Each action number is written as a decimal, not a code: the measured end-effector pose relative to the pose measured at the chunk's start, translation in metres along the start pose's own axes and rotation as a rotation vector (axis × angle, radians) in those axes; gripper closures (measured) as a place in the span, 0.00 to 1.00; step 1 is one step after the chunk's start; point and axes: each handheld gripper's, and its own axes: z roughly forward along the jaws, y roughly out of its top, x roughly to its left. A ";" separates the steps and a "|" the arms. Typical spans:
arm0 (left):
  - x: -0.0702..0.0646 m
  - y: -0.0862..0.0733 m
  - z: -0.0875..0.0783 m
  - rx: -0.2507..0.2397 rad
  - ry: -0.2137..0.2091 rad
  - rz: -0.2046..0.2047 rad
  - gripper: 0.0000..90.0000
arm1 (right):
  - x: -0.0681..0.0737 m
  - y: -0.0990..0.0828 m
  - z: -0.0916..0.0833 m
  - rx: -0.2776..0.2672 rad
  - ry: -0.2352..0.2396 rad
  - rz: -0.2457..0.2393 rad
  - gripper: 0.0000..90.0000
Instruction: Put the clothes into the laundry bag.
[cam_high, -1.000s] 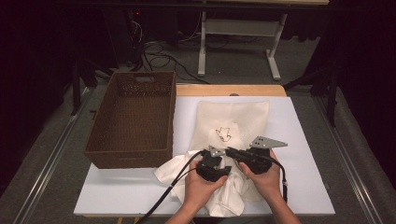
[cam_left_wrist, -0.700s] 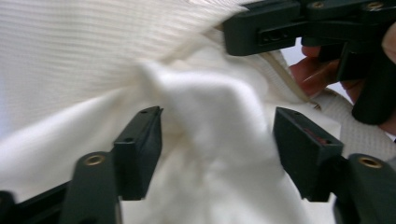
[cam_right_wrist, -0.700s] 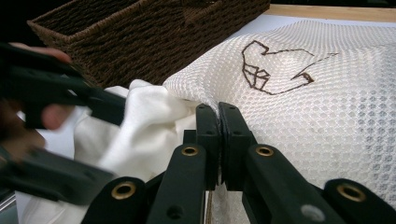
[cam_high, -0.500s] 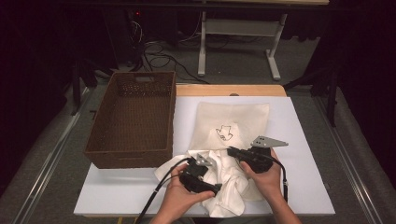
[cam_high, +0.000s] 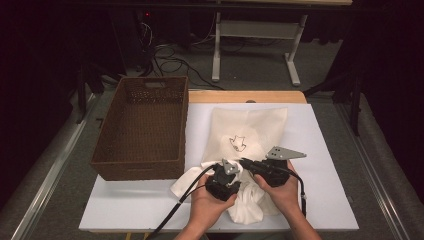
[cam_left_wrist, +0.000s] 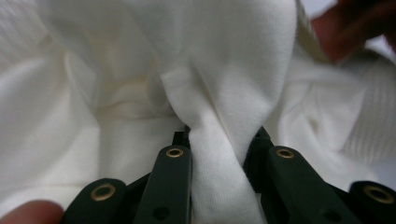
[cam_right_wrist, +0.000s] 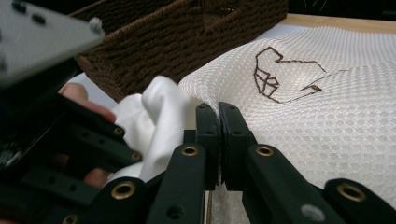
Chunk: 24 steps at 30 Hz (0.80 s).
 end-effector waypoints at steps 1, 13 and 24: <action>0.001 0.003 0.001 -0.027 0.001 -0.017 0.86 | 0.000 0.001 -0.001 -0.007 0.000 0.004 0.98; 0.011 0.000 0.028 -0.001 -0.011 -0.025 0.68 | -0.006 -0.002 -0.002 0.006 -0.028 0.017 0.98; -0.005 -0.015 -0.002 0.087 -0.156 0.055 0.27 | -0.011 -0.003 -0.002 0.008 -0.034 0.033 0.98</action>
